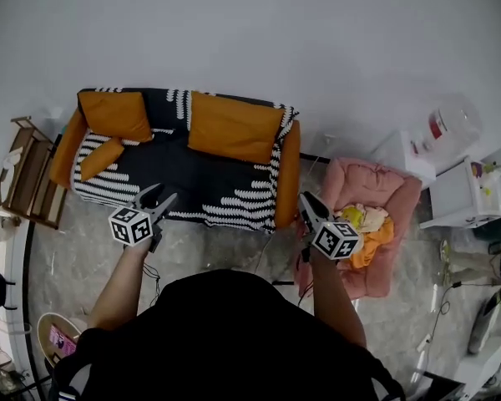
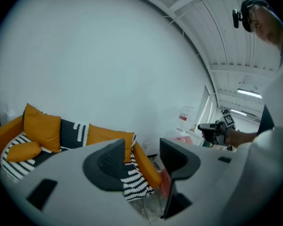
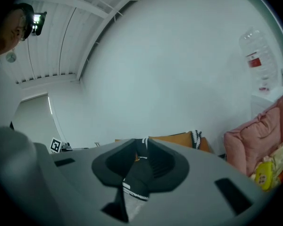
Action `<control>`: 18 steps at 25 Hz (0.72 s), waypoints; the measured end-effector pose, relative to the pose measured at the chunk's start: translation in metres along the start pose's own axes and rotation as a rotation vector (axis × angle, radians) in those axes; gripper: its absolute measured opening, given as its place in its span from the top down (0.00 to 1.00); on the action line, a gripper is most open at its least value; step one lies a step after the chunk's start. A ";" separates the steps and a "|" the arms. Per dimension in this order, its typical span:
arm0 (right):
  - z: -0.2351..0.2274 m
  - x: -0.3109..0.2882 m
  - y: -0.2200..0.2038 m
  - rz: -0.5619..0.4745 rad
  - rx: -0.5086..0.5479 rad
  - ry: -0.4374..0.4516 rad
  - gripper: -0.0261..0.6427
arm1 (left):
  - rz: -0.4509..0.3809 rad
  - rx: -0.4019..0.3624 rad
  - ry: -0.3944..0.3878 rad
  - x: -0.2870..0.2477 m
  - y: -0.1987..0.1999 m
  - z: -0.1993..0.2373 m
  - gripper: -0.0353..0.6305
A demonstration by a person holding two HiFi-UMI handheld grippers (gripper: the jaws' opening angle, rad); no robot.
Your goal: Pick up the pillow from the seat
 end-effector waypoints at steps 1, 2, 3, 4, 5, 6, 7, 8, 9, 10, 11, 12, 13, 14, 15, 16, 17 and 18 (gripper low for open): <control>-0.002 0.001 -0.001 0.007 0.002 0.012 0.84 | 0.000 0.000 0.004 0.000 -0.002 -0.004 0.59; -0.004 0.002 -0.002 0.013 0.005 0.022 0.83 | -0.002 0.000 0.008 0.001 -0.005 -0.008 0.59; -0.006 0.002 -0.002 0.019 0.008 0.032 0.82 | -0.004 0.001 0.012 0.001 -0.007 -0.012 0.59; -0.009 0.001 -0.002 0.024 0.012 0.042 0.81 | -0.007 0.003 0.016 0.001 -0.009 -0.015 0.59; -0.011 0.000 -0.002 0.029 0.015 0.050 0.79 | -0.008 0.004 0.021 0.001 -0.011 -0.017 0.59; -0.013 -0.001 -0.002 0.032 0.017 0.058 0.78 | -0.007 0.004 0.026 0.001 -0.012 -0.019 0.59; -0.014 -0.001 -0.002 0.035 0.020 0.066 0.77 | -0.006 0.004 0.029 0.001 -0.013 -0.021 0.59; -0.014 -0.002 -0.001 0.037 0.024 0.074 0.75 | -0.005 0.002 0.031 0.001 -0.013 -0.023 0.59; -0.013 -0.002 0.000 0.040 0.031 0.082 0.73 | -0.005 0.000 0.033 0.001 -0.012 -0.024 0.59; -0.012 -0.003 0.000 0.045 0.038 0.091 0.72 | -0.005 -0.002 0.036 0.001 -0.011 -0.025 0.59; -0.011 -0.005 0.001 0.052 0.045 0.100 0.71 | -0.008 -0.001 0.039 0.002 -0.009 -0.026 0.59; -0.010 -0.006 0.000 0.060 0.053 0.108 0.69 | -0.013 0.001 0.041 0.002 -0.008 -0.027 0.59; -0.010 -0.008 0.000 0.067 0.062 0.114 0.68 | -0.017 0.002 0.042 0.003 -0.007 -0.028 0.59; -0.010 -0.009 0.000 0.071 0.070 0.117 0.67 | -0.019 0.002 0.042 0.003 -0.007 -0.028 0.59; -0.010 -0.011 0.000 0.072 0.075 0.117 0.66 | -0.019 0.000 0.042 0.003 -0.007 -0.029 0.59; -0.011 -0.012 0.001 0.070 0.076 0.116 0.64 | -0.017 -0.002 0.045 0.003 -0.007 -0.028 0.59; -0.011 -0.014 0.001 0.068 0.075 0.116 0.62 | -0.014 -0.004 0.051 0.004 -0.007 -0.026 0.59; -0.011 -0.016 0.001 0.066 0.074 0.116 0.61 | -0.013 -0.005 0.061 0.006 -0.007 -0.023 0.59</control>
Point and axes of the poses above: the fingertips, and each gripper's own axes: x backward along the fingers, z to its left, y out of its top, the point moved 8 cm from there along x, backward along the fingers, and after that the axes turned 6 degrees about y, right-handed, at the moved point
